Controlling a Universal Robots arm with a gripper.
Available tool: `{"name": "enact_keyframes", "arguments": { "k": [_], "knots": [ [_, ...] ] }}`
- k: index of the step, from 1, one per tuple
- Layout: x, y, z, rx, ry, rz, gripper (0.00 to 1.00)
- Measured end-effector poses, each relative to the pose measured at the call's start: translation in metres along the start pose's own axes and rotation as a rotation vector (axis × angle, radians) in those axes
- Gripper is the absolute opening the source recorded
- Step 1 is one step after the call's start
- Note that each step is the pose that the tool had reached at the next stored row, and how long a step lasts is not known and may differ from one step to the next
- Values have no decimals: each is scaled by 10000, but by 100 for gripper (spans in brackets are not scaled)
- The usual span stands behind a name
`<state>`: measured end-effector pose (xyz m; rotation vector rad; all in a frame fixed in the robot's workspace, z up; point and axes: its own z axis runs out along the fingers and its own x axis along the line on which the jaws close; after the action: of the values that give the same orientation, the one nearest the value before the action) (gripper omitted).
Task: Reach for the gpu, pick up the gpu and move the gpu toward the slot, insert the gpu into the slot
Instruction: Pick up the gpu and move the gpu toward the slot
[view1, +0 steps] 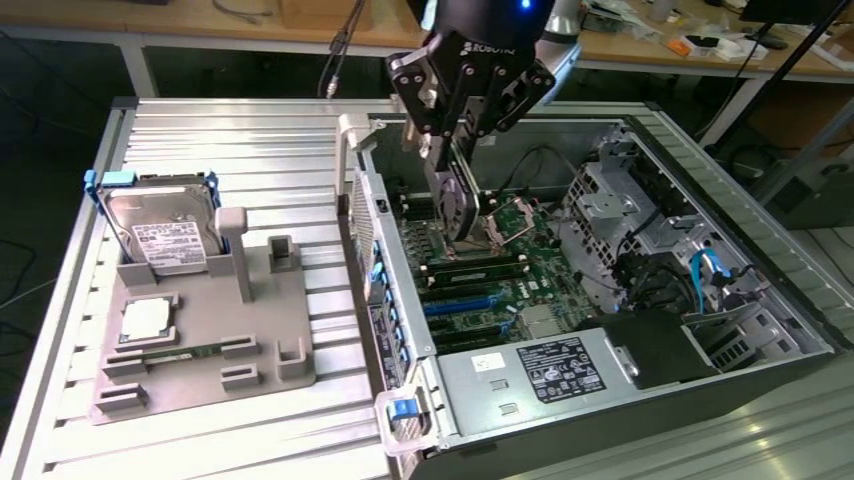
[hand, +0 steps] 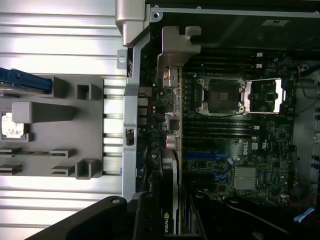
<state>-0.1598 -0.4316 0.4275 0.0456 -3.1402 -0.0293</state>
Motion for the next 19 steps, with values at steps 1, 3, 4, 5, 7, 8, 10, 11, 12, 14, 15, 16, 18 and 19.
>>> {"name": "enact_keyframes", "arguments": {
  "k": [1,3,4,5,7,8,10,11,12,14,15,16,18,19],
  "knots": [
    [-16,0,0,1,1,0,27],
    [-52,-2,0,0,0,0,27],
    [-68,-2,0,1,1,1,27],
    [-86,-2,-1,1,1,0,27],
    [-118,-3,0,1,0,1,27],
    [-136,-4,0,1,0,0,27],
    [-169,-5,-1,1,1,0,27],
    [-185,-5,-1,1,0,0,27],
    [-203,-6,0,1,1,-1,27],
    [-251,-7,-1,1,1,1,27],
    [-269,-8,0,1,0,1,27],
    [-286,-8,0,0,0,0,27],
    [-320,-9,-1,1,1,0,27],
    [-336,-10,-1,1,0,0,27]
  ]
}}
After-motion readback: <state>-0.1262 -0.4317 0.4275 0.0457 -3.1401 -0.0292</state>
